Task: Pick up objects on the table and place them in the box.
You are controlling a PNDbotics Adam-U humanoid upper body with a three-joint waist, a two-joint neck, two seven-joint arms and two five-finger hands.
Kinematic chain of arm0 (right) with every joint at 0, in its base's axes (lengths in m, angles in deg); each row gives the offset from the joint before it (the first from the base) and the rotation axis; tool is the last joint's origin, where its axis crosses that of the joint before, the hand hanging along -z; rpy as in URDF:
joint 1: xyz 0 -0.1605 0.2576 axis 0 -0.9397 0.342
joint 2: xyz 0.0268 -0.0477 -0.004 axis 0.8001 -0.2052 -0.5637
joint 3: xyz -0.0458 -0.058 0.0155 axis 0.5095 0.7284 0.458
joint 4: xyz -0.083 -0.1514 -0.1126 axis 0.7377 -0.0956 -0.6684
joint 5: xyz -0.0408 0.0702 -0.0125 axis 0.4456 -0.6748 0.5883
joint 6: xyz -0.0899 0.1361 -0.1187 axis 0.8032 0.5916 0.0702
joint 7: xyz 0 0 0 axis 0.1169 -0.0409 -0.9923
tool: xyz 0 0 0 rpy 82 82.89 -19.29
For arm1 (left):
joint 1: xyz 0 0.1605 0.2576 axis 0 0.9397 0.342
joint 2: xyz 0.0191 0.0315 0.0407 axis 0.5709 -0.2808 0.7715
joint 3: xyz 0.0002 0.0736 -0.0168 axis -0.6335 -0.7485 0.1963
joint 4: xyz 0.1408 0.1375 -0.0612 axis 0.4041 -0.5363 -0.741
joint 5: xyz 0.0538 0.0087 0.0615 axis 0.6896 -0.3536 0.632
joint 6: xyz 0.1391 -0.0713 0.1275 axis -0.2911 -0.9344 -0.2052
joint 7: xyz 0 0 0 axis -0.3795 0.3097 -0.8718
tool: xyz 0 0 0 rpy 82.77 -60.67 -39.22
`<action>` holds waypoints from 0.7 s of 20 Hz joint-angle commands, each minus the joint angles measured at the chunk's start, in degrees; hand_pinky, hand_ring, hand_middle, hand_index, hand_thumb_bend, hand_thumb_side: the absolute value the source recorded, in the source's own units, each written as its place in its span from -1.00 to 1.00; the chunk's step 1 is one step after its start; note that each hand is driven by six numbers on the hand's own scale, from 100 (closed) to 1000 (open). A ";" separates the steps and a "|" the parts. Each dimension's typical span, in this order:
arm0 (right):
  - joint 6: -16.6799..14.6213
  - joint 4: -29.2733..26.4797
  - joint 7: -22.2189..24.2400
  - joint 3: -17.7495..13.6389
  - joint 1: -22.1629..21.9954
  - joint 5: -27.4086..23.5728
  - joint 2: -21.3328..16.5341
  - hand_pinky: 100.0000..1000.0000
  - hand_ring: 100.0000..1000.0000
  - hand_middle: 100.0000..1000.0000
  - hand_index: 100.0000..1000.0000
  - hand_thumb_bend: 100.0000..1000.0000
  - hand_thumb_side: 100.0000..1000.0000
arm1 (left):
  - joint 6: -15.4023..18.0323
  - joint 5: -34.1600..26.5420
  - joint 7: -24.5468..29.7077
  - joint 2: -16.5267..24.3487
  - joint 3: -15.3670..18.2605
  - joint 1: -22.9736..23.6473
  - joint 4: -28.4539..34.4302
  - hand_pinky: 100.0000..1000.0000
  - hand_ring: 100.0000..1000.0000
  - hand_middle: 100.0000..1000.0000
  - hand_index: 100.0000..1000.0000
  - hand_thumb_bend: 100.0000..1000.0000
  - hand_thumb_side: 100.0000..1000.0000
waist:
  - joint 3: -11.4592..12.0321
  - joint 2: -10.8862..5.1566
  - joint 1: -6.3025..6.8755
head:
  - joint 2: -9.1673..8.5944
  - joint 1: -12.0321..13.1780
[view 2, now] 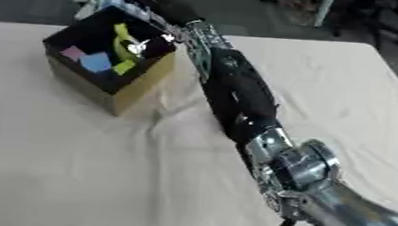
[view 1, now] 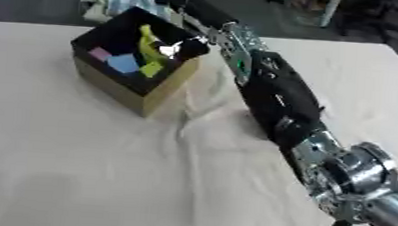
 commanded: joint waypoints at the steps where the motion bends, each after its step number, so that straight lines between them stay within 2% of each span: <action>1: -4.77 -3.39 1.21 1.98 1.20 -3.00 -4.51 0.72 0.89 1.00 1.00 -0.50 0.04 | -0.02 0.32 -0.64 1.02 0.99 -0.23 1.15 0.62 0.45 0.34 0.66 -1.00 0.26 | -0.81 -1.19 -0.84 | -0.58 0.88; 4: -11.00 -6.70 4.46 5.35 -0.83 -10.07 -9.39 0.69 0.86 1.00 1.00 -0.55 0.00 | -0.14 0.55 -1.25 1.45 1.61 -0.06 1.29 0.62 0.45 0.34 0.66 -1.00 0.26 | -2.32 -0.87 -1.26 | -0.71 1.85; 7: -15.70 -11.83 8.21 8.99 -4.10 -19.08 -15.11 0.68 0.84 1.00 1.00 -0.58 0.02 | -0.21 0.77 -1.67 1.82 2.02 0.02 1.39 0.62 0.45 0.34 0.66 -1.00 0.26 | -3.66 -0.56 -1.54 | -0.88 2.56; 10: -18.30 -18.20 12.55 12.85 -8.43 -27.57 -20.80 0.67 0.84 0.99 1.00 -0.59 0.10 | -0.29 0.93 -2.03 2.13 2.38 0.08 1.45 0.62 0.45 0.34 0.66 -1.00 0.26 | -4.58 -0.28 -1.70 | -0.96 3.08; 14: -18.46 -24.63 20.98 16.78 -14.42 -35.45 -26.20 0.68 0.86 0.98 1.00 -0.62 0.20 | -0.32 1.07 -2.12 2.24 2.44 -0.06 1.57 0.62 0.45 0.34 0.66 -1.00 0.26 | -5.17 0.02 -1.80 | -1.07 2.91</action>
